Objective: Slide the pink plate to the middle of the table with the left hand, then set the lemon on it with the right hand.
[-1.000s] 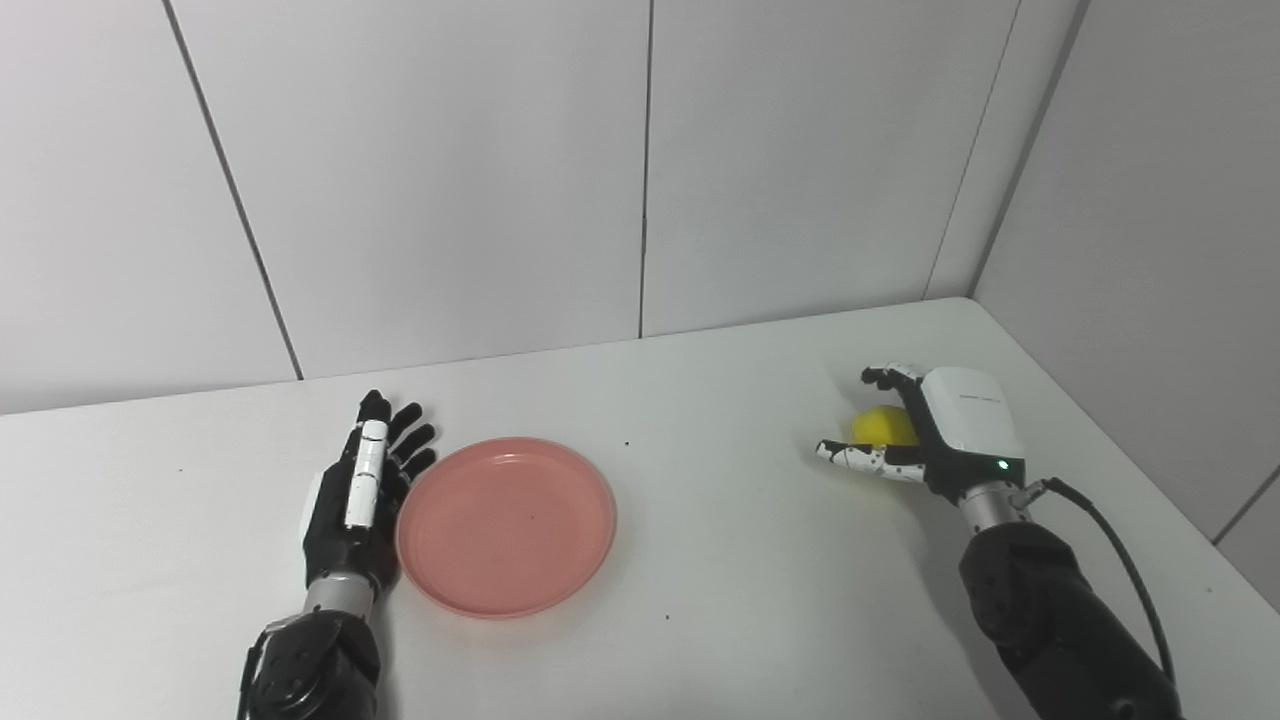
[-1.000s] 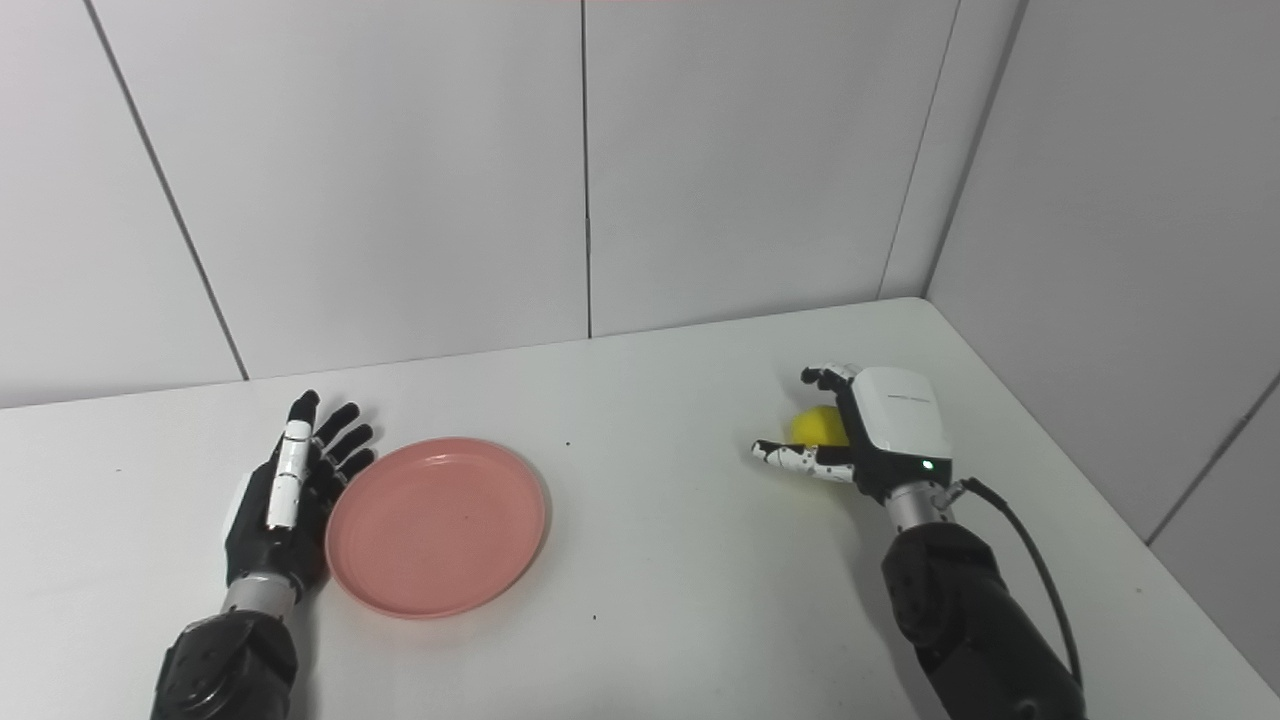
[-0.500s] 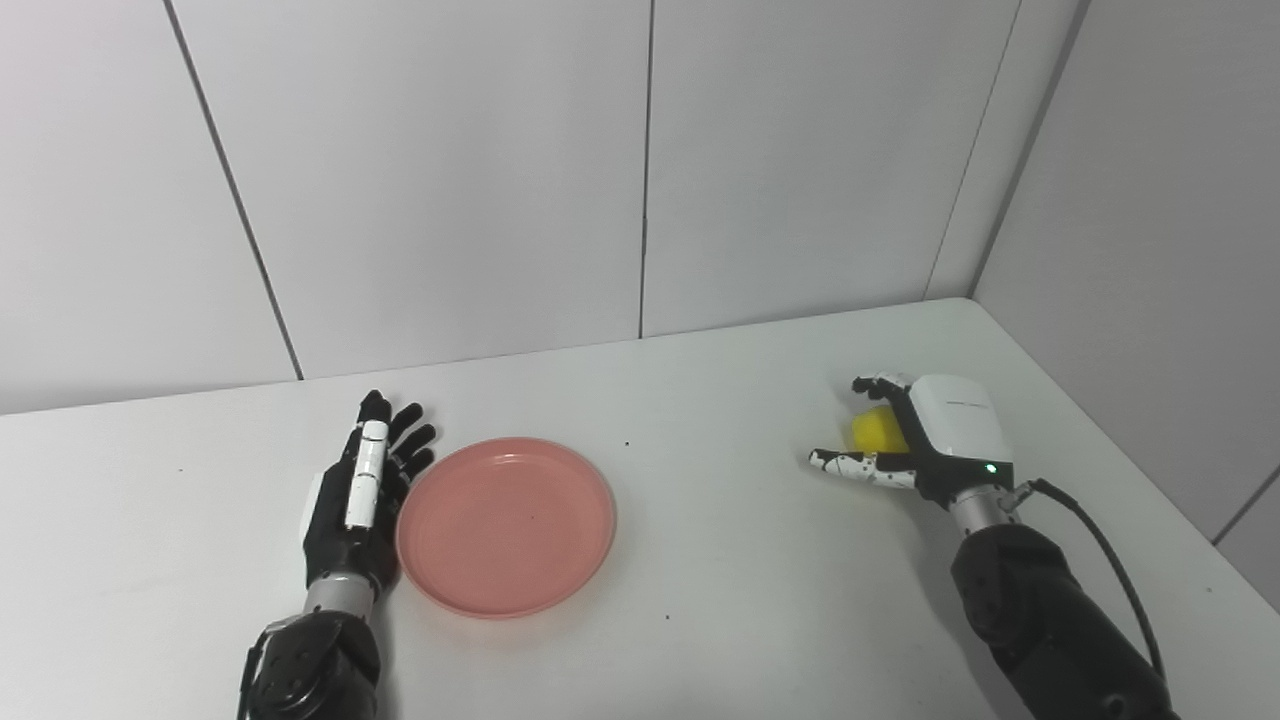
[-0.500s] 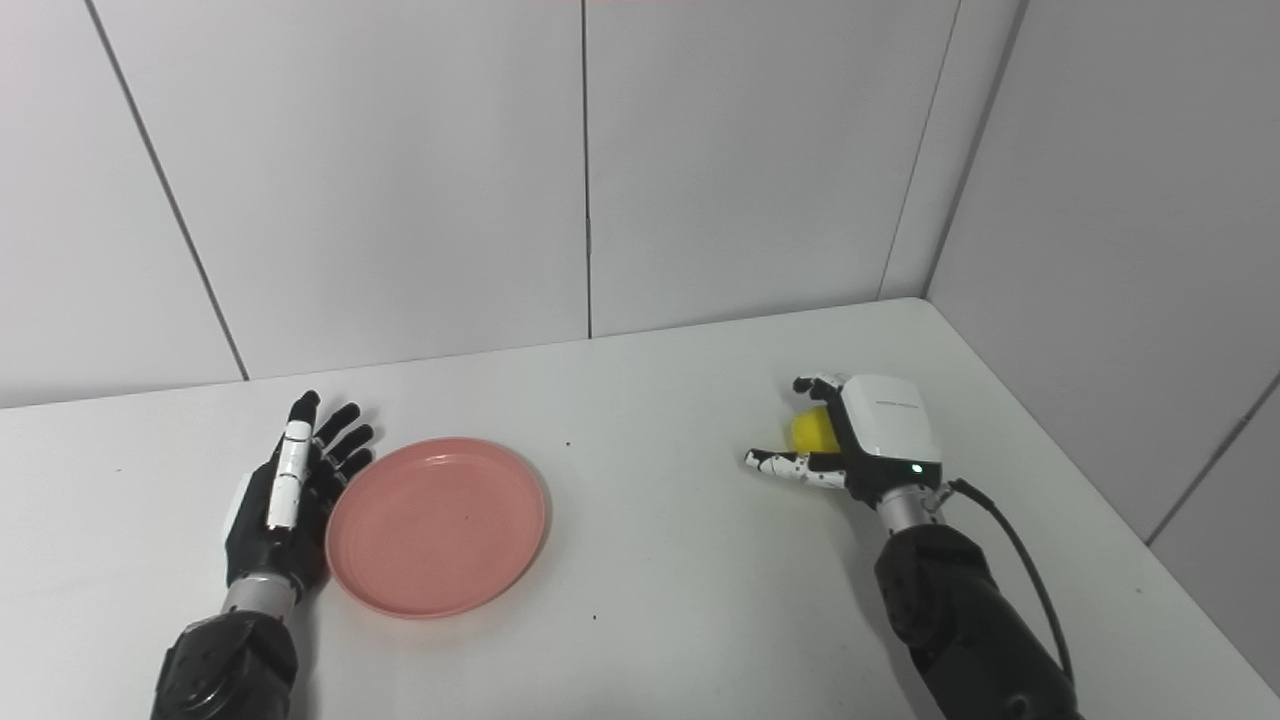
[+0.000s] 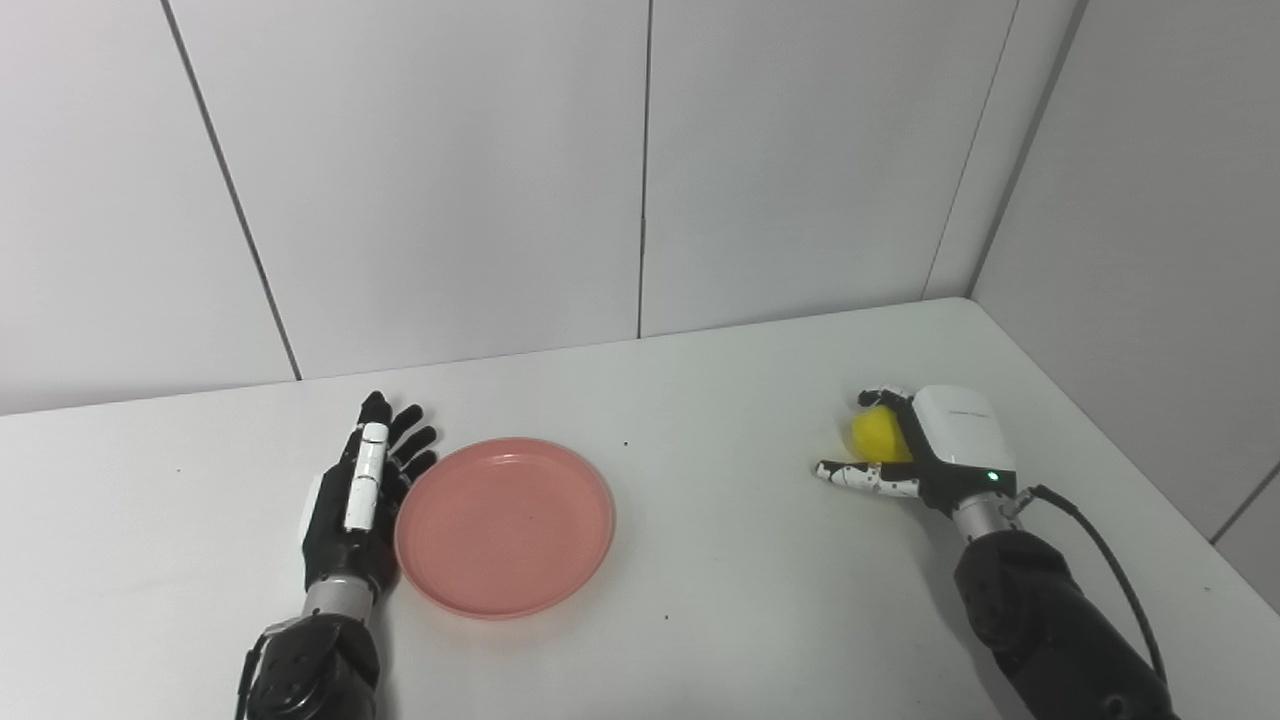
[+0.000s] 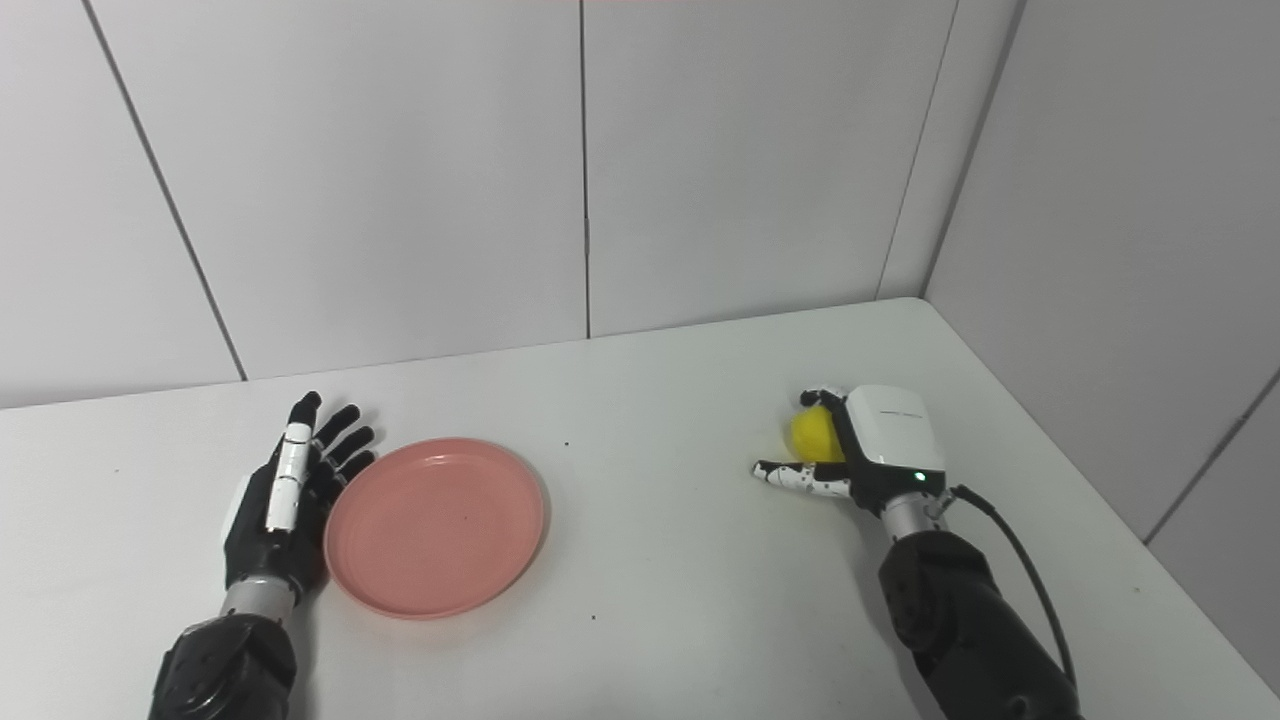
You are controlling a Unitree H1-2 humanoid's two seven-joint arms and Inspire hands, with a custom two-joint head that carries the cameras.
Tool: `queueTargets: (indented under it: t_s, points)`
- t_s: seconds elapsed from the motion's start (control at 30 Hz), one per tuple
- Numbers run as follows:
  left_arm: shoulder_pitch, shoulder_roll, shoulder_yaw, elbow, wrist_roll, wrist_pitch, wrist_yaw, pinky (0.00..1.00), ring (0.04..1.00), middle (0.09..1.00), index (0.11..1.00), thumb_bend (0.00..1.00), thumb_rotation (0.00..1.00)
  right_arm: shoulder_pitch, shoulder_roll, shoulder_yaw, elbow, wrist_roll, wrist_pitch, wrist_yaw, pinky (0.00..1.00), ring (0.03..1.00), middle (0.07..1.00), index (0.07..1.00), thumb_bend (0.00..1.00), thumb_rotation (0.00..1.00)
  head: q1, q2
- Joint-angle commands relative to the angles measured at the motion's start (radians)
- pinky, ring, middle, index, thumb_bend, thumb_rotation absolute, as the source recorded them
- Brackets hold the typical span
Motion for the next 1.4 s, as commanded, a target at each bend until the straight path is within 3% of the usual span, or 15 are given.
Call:
queueTargets:
  t_s: [0.0,0.2,0.27,0.37,0.43,0.47,0.53,0.67,1.0,1.37]
  points:
    - [0.05,-0.001,0.003,0.036,0.001,0.09,0.025,0.84,0.826,0.858,0.944,0.66,0.77,-0.029,-0.017,-0.011,-0.008,0.016,-0.044,-0.028,0.36,0.448,0.553,0.635,0.92,0.64,0.002,0.002]
    - [0.049,0.0,0.006,0.027,-0.002,0.099,0.023,0.85,0.826,0.856,0.939,0.66,0.77,-0.033,-0.007,-0.001,0.022,0.036,-0.056,-0.057,0.29,0.355,0.443,0.536,0.89,0.54,0.003,0.005]
    - [0.05,0.0,0.007,0.023,-0.003,0.102,0.022,0.85,0.829,0.857,0.942,0.66,0.77,-0.041,-0.003,0.004,0.049,0.038,-0.062,-0.071,0.23,0.286,0.363,0.444,0.84,0.54,0.003,0.007]
    - [0.052,0.0,0.007,0.02,-0.002,0.106,0.023,0.85,0.83,0.857,0.942,0.65,0.77,-0.051,0.001,0.01,0.09,0.05,-0.084,-0.102,0.21,0.256,0.328,0.4,0.8,0.54,0.003,0.009]
    - [0.053,-0.001,0.007,0.019,-0.003,0.108,0.024,0.85,0.832,0.864,0.947,0.65,0.78,-0.057,0.001,0.014,0.117,0.057,-0.101,-0.121,0.17,0.216,0.281,0.33,0.72,0.58,0.004,0.01]
    - [0.053,-0.002,0.008,0.017,-0.004,0.11,0.024,0.86,0.834,0.863,0.947,0.65,0.77,-0.058,0.0,0.015,0.126,0.06,-0.107,-0.126,0.16,0.208,0.272,0.323,0.68,0.62,0.004,0.01]
    - [0.054,-0.003,0.008,0.015,-0.004,0.112,0.024,0.85,0.832,0.86,0.945,0.64,0.77,-0.056,-0.001,0.018,0.128,0.067,-0.118,-0.131,0.17,0.226,0.294,0.374,0.59,0.59,0.004,0.011]
    - [0.055,0.0,0.002,0.019,0.004,0.106,0.023,0.83,0.831,0.86,0.949,0.64,0.78,-0.056,0.0,0.024,0.143,0.068,-0.127,-0.151,0.16,0.218,0.287,0.369,0.55,0.54,0.004,0.011]
    - [0.058,-0.002,0.007,0.017,-0.009,0.11,0.016,0.86,0.835,0.864,0.957,0.62,0.78,-0.048,0.003,0.033,0.126,0.065,-0.115,-0.141,0.18,0.231,0.297,0.369,0.55,0.48,0.003,0.014]
    - [0.057,-0.004,0.004,0.023,-0.004,0.101,0.018,0.85,0.833,0.862,0.955,0.62,0.78,-0.046,-0.006,0.033,-0.021,0.062,-0.101,-0.054,0.12,0.176,0.245,0.322,0.53,0.49,0.006,0.011]
